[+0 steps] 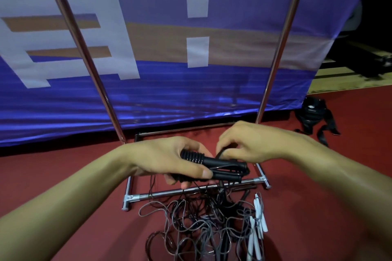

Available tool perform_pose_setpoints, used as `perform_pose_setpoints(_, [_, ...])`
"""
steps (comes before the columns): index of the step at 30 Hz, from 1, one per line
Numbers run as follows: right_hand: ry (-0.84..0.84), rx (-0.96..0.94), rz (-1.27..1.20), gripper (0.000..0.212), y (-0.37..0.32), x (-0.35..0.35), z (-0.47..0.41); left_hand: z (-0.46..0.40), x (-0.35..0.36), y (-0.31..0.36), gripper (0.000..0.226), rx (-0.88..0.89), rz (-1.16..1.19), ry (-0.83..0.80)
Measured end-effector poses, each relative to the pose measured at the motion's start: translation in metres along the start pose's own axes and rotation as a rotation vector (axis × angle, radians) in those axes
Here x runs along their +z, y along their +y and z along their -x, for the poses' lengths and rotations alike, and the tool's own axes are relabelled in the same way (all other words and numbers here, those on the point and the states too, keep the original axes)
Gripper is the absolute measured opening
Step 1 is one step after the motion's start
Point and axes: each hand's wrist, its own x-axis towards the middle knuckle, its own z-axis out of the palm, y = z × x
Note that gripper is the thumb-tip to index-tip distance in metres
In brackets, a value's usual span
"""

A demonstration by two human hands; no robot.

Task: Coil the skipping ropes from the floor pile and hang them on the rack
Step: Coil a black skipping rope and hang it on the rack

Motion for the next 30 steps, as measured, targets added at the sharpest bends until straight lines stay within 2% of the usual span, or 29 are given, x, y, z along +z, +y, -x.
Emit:
perform_pose_setpoints(3, [0.067, -0.013, 0.038, 0.016, -0.002, -0.005, -0.001, -0.003, -0.002, 0.000, 0.030, -0.024, -0.058, 0.033])
perform_pose_setpoints(7, [0.042, 0.014, 0.027, 0.021, -0.010, -0.006, -0.003, -0.005, -0.003, -0.003, 0.022, -0.044, -0.093, 0.071])
perform_pose_setpoints(12, [0.106, 0.059, 0.274, 0.023, -0.021, -0.009, -0.002, -0.012, 0.000, -0.006, 0.019, -0.061, -0.169, 0.154])
perform_pose_setpoints(19, [0.337, 0.073, 0.568, 0.030, -0.047, -0.008, -0.002, -0.011, -0.007, -0.013, 0.032, 0.021, 0.119, 0.311])
perform_pose_setpoints(23, [0.390, 0.146, 0.434, 0.027, -0.051, 0.000, -0.003, -0.006, -0.014, -0.014, 0.034, -0.005, 0.088, 0.385])
perform_pose_setpoints(26, [0.394, 0.200, 0.247, 0.012, -0.048, 0.011, -0.007, -0.006, -0.012, -0.016, 0.034, -0.007, 0.081, 0.436])
perform_pose_setpoints(30, [0.365, 0.270, 0.227, 0.016, -0.043, 0.014, -0.014, -0.009, -0.005, -0.018, 0.028, 0.059, 0.064, 0.483])
